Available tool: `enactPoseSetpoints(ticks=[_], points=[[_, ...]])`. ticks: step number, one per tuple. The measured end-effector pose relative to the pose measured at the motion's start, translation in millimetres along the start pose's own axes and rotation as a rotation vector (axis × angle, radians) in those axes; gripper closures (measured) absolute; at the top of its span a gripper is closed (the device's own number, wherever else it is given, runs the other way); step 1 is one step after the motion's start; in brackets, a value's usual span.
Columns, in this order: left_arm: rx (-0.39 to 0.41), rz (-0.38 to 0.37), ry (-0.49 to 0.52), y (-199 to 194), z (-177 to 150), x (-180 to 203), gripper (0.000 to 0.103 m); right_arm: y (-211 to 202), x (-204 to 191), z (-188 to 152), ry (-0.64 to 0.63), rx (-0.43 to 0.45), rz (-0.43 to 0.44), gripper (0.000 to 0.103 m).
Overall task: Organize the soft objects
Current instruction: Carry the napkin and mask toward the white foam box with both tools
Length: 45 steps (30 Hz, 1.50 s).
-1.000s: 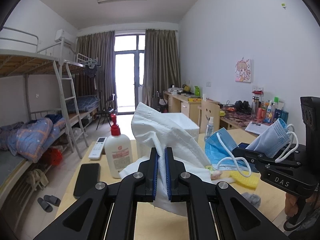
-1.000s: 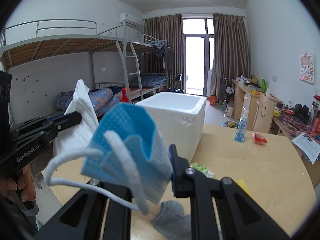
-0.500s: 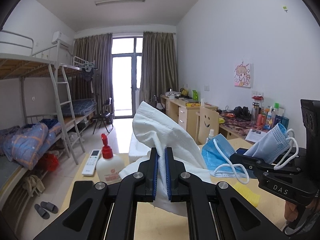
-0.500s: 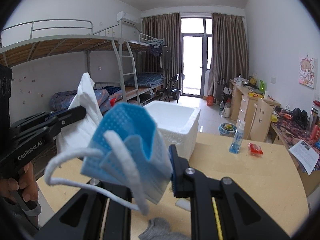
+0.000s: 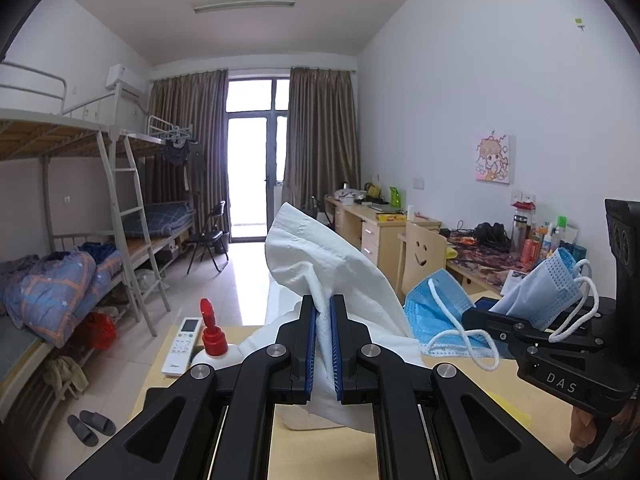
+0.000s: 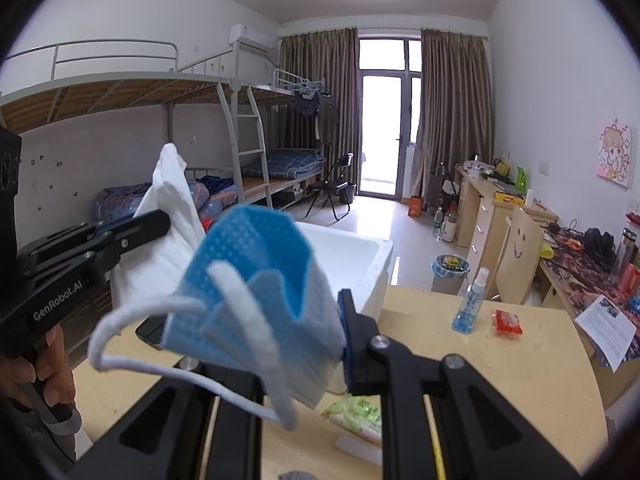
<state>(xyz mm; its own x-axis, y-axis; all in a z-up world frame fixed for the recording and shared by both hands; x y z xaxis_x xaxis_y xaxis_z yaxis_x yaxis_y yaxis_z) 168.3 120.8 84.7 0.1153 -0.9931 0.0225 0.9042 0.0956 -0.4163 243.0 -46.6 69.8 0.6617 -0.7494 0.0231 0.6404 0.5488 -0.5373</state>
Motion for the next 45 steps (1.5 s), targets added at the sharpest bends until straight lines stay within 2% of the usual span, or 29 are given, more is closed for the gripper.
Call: enactPoseSetpoints(ticks=[21, 32, 45], points=[[-0.049, 0.006, -0.02, 58.8, 28.4, -13.2, 0.095, 42.1, 17.3, 30.9, 0.025, -0.032, -0.008, 0.084], [-0.076, 0.043, -0.004, 88.3, 33.6, -14.1, 0.095, 70.8, 16.8, 37.0, 0.028, -0.063, -0.013, 0.084], [-0.118, 0.046, -0.02, 124.2, 38.0, -15.6, 0.095, 95.0, 31.0, 46.6, 0.083, -0.089, -0.027, 0.084]])
Point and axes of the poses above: each gripper's, at about its wrist camera, not at the fingertips, and y roughly the way its jaws point, x to its right, z to its top, the point moved 3 cm from there along y, roughly the way its jaws point, and after that the axes turned 10 degrees about -x, right-handed, at the moved point
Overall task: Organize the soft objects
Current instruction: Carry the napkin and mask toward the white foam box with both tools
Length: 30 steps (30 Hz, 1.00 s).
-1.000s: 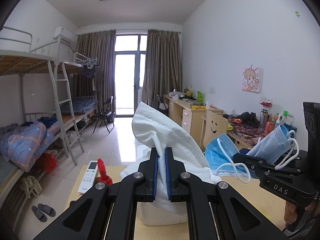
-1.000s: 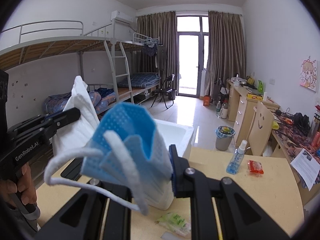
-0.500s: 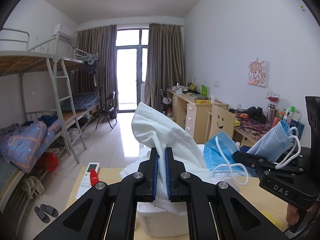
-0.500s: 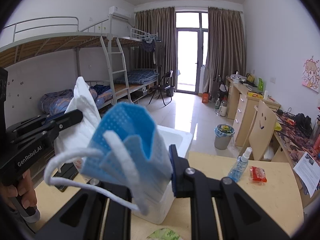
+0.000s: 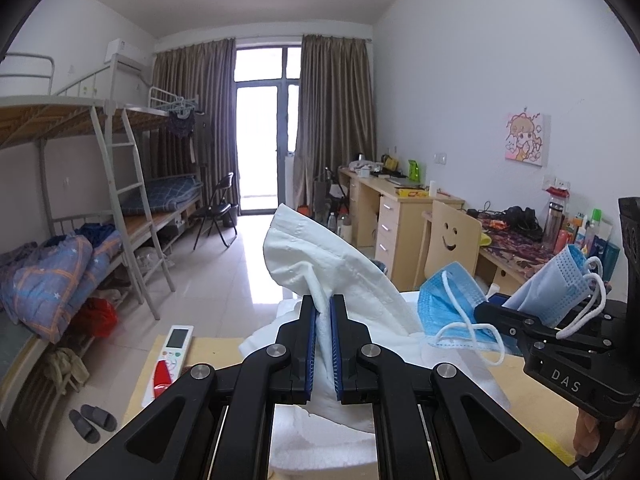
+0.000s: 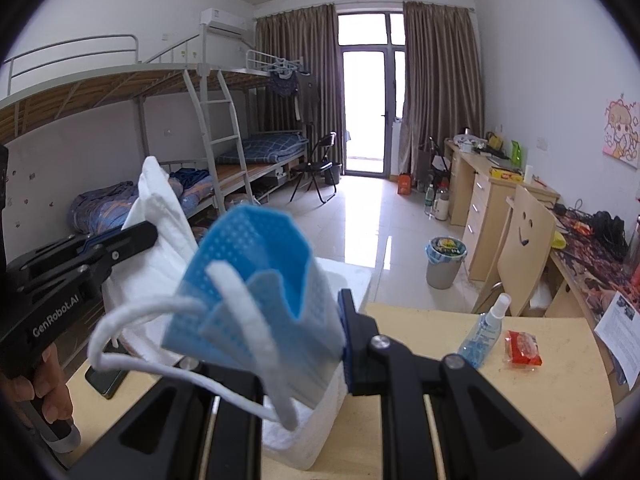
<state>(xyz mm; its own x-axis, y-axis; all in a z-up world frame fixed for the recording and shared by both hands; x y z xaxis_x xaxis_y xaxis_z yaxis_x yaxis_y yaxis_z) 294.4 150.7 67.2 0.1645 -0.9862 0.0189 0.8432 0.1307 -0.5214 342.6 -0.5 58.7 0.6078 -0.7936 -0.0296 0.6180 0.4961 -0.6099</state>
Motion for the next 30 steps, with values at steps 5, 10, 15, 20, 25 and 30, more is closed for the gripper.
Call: enactPoseSetpoints(ticks=[5, 10, 15, 20, 25, 30], points=[[-0.016, -0.03, 0.008, 11.5, 1.3, 7.9, 0.095, -0.7, 10.6, 2.8, 0.026, -0.011, -0.037, 0.084], [-0.032, -0.059, 0.021, 19.3, 2.8, 19.6, 0.095, -19.8, 33.8, 9.2, 0.082, 0.024, -0.099, 0.084], [-0.05, -0.062, 0.029, 26.2, 2.3, 21.5, 0.095, -27.8, 38.9, 12.0, 0.091, 0.042, -0.108, 0.084], [-0.081, -0.05, 0.025, 32.7, 2.0, 17.6, 0.082, -24.8, 38.2, 14.6, 0.084, 0.044, -0.103, 0.084], [-0.035, -0.023, 0.004, 23.4, 3.2, 13.6, 0.002, -23.7, 40.1, 14.2, 0.083, 0.046, -0.107, 0.084], [-0.014, 0.003, 0.011, 14.9, 5.5, 15.6, 0.001, -21.0, 42.2, 14.3, 0.079, 0.041, -0.11, 0.084]])
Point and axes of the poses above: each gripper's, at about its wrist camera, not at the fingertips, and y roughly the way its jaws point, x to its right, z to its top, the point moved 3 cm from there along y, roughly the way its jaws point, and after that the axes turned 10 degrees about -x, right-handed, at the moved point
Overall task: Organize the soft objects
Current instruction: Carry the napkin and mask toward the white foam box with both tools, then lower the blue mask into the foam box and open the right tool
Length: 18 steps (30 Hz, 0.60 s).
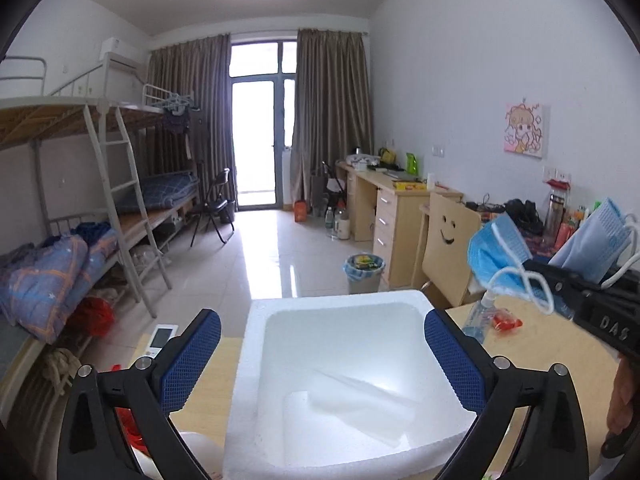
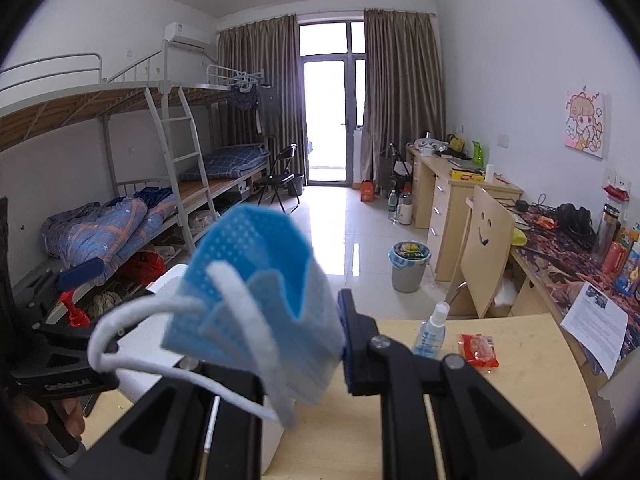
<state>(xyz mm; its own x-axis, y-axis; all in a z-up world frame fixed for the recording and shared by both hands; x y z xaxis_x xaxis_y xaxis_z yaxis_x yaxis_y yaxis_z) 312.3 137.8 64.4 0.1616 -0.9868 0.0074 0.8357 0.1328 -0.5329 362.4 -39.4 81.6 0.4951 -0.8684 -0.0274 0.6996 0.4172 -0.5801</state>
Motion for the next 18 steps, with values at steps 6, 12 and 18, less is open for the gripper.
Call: enactPoseSetpoints(ticks=[6, 12, 18], points=[[0.004, 0.019, 0.01, -10.4, -2.2, -3.8, 0.001, 2.2, -6.0, -1.6, -0.016, -0.009, 0.011, 0.084], [0.031, 0.059, -0.007, -34.2, -7.8, -15.1, 0.001, 3.7, -16.8, -2.8, -0.045, -0.014, 0.047, 0.084], [0.051, 0.111, -0.043, -56.6, -14.3, -35.5, 0.001, 13.7, -30.8, -4.1, -0.064, -0.041, 0.073, 0.084]])
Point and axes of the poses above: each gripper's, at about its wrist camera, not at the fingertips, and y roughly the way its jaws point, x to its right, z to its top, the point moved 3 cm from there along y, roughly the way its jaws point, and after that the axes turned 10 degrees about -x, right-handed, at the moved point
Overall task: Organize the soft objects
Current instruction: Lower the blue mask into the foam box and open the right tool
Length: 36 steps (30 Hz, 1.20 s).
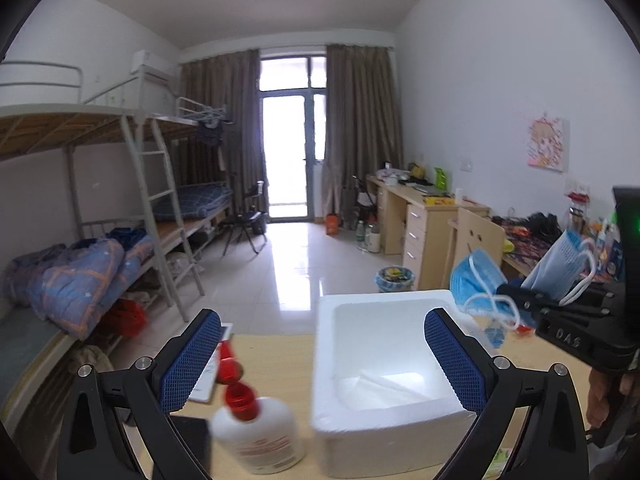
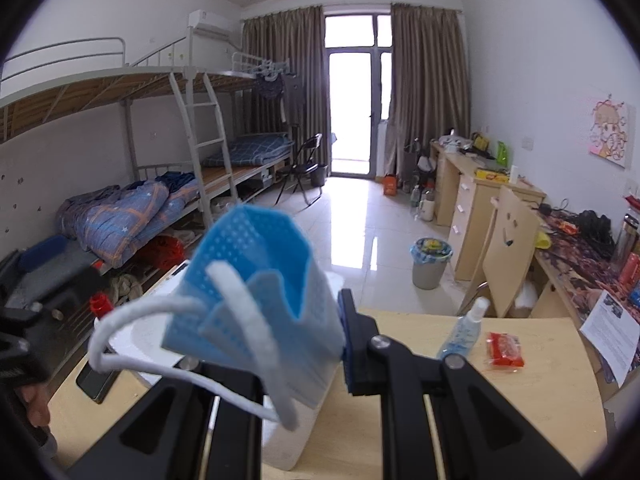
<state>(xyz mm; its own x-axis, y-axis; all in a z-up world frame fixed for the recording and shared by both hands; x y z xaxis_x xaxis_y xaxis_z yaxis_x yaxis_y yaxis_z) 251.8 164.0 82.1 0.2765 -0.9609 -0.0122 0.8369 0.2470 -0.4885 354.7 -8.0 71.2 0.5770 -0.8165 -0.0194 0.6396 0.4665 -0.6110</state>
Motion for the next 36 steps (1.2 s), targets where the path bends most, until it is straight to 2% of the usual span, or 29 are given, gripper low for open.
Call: enactPoseSetpoints(ticks=[14, 25, 28, 30, 32, 36], points=[[0.008, 0.056, -0.044, -15.1, -12.7, -31.1, 0.001, 26.7, -38.3, 1.7, -0.053, -0.053, 0.052, 0.084], [0.01, 0.07, -0.051, -18.5, -16.5, -35.6, 0.001, 36.5, -43.7, 5.9, -0.056, -0.077, 0.049, 0.083], [0.009, 0.072, -0.054, -17.2, -16.8, -34.4, 0.001, 39.2, -44.0, 6.6, -0.04, -0.093, 0.059, 0.069], [0.008, 0.071, -0.057, -17.1, -17.1, -34.0, 0.001, 38.0, -41.7, 7.7, -0.027, -0.085, 0.062, 0.053], [0.007, 0.07, -0.057, -16.9, -17.6, -34.1, 0.001, 37.4, -41.5, 8.4, -0.024, -0.084, 0.059, 0.041], [0.005, 0.065, -0.059, -17.3, -18.1, -36.0, 0.001, 36.5, -44.9, 8.3, -0.04, -0.085, 0.048, 0.04]])
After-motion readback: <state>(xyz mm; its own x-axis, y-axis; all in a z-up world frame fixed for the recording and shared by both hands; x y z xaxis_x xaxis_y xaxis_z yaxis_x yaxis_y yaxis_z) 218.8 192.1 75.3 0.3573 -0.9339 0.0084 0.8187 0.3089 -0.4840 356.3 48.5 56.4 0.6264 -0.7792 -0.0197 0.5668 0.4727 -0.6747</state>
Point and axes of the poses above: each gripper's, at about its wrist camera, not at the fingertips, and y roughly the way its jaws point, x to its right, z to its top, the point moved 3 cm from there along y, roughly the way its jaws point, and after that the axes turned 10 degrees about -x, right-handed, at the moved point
